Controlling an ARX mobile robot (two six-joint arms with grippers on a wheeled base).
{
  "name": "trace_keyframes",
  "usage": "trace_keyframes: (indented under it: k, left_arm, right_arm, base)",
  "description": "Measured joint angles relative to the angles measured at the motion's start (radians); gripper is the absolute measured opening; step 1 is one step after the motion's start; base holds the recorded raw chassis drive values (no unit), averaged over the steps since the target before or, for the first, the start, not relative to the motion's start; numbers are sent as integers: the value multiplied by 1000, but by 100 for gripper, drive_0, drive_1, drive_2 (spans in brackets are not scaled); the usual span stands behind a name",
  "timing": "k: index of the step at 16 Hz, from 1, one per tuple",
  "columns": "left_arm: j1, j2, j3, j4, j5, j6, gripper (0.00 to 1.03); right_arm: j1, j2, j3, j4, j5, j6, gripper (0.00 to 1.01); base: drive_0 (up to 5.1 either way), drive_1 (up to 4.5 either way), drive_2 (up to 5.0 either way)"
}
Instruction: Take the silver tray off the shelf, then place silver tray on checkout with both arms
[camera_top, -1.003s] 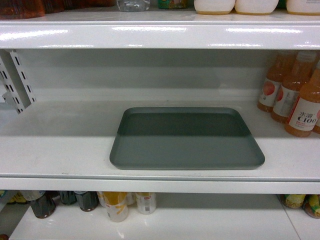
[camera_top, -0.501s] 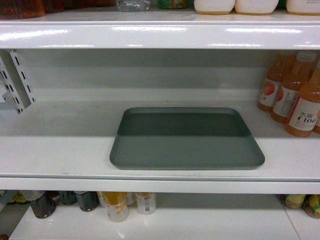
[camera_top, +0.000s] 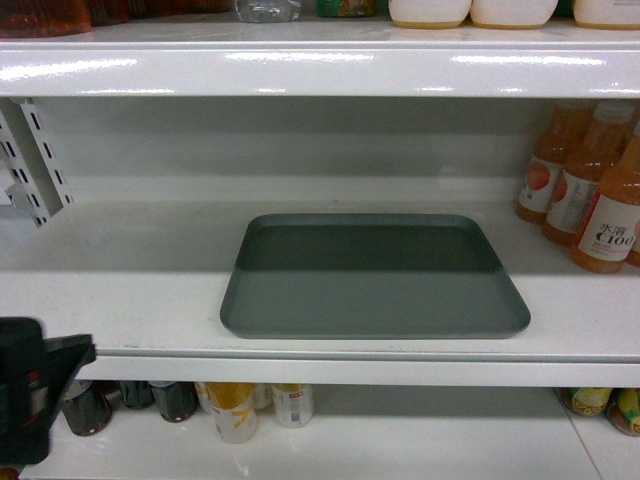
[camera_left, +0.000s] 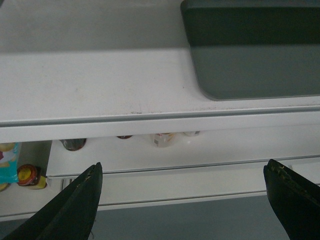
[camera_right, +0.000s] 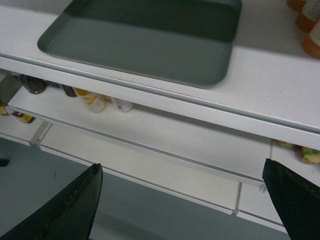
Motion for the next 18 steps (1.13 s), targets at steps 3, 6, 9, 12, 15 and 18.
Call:
trace_keyframes:
  k: [3, 6, 9, 12, 15, 18]
  left_arm:
    - [-4, 425, 216, 105, 14, -3, 98]
    - [-11, 627, 397, 77, 8, 3, 98]
    - [-16, 758, 555, 35, -17, -5, 98]
    - [-27, 875, 706, -42, -21, -15, 98]
    - [-34, 939, 813, -98, -18, -20, 98]
    - [-45, 991, 904, -155, -45, -20, 98]
  right_arm:
    - [53, 446, 211, 187, 29, 117, 98]
    - [80, 669, 378, 215, 66, 146, 98]
    - [95, 819, 543, 190, 109, 154, 98]
    - [95, 979, 722, 143, 186, 156, 98]
    - [85, 1086, 865, 72, 228, 156, 98]
    - [68, 1184, 1004, -8, 283, 144, 98]
  base:
    - [0, 0, 0]
    - [0, 0, 0]
    - [0, 0, 0]
    - [0, 0, 0]
    - [0, 0, 0]
    - [0, 0, 0]
